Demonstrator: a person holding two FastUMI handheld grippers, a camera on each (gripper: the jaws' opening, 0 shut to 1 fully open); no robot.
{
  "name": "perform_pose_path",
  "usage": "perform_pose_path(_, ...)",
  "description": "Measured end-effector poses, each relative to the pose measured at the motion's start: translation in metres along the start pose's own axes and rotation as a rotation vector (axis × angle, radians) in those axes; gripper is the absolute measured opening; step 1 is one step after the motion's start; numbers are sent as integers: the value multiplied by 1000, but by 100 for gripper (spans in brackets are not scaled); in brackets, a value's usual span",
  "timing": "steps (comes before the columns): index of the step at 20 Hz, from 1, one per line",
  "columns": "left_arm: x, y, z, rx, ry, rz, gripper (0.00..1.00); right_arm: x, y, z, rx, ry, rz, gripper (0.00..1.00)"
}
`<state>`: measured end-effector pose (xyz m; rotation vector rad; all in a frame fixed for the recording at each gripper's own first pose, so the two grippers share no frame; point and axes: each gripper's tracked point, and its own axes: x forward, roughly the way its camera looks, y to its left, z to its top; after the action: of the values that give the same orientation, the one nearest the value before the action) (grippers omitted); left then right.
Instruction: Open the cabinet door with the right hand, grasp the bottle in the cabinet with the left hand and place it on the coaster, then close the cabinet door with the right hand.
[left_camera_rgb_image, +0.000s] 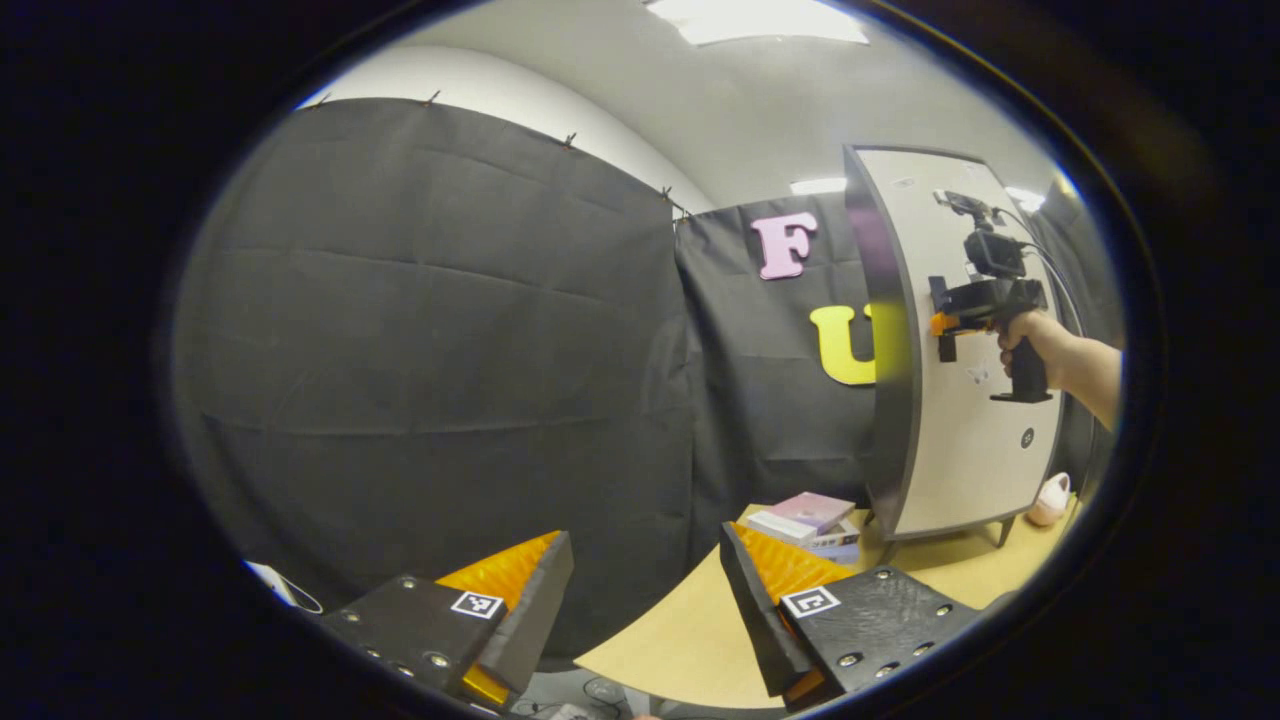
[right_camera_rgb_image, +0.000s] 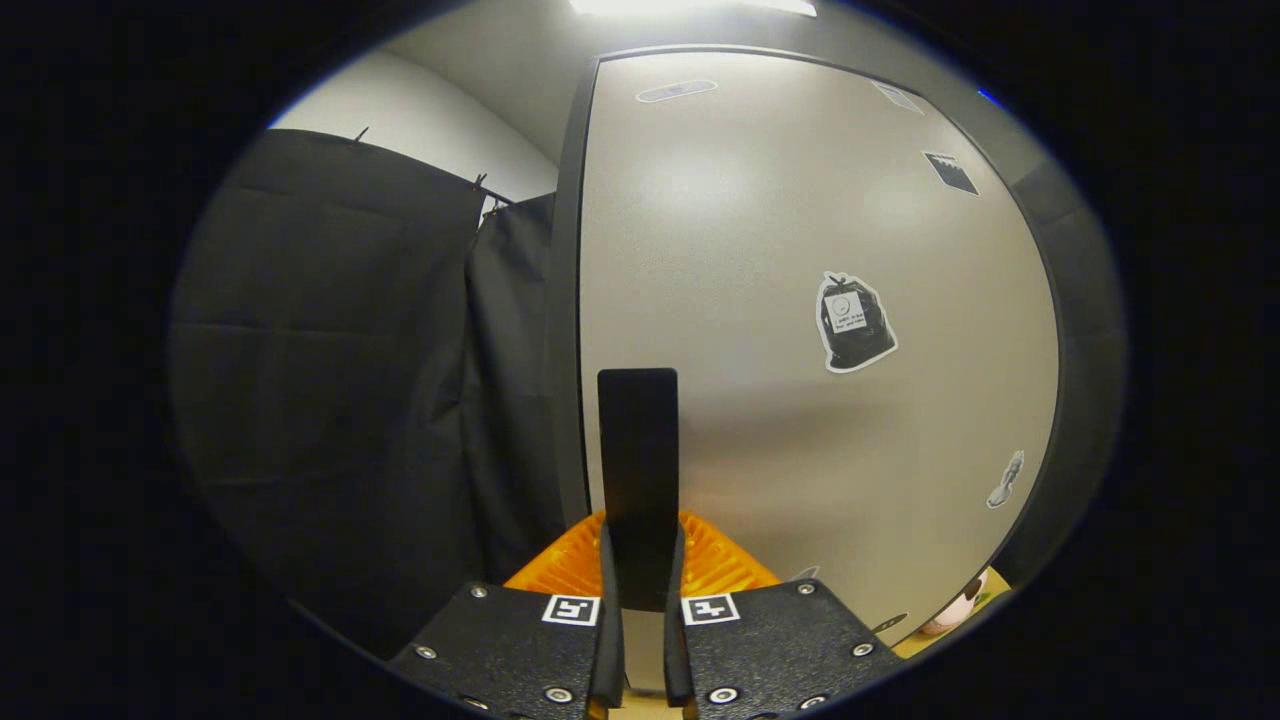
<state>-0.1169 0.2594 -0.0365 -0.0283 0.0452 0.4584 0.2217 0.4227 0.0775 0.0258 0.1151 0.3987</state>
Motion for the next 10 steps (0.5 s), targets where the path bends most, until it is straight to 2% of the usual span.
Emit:
perform_pose_path(2,7,-8,2,0,-6,-20,87,-6,1,0,-1,1,19,15)
perform_pose_path(10,18,-56,1,-15,-11,-127,87,-32,4,3,20,14,117,15)
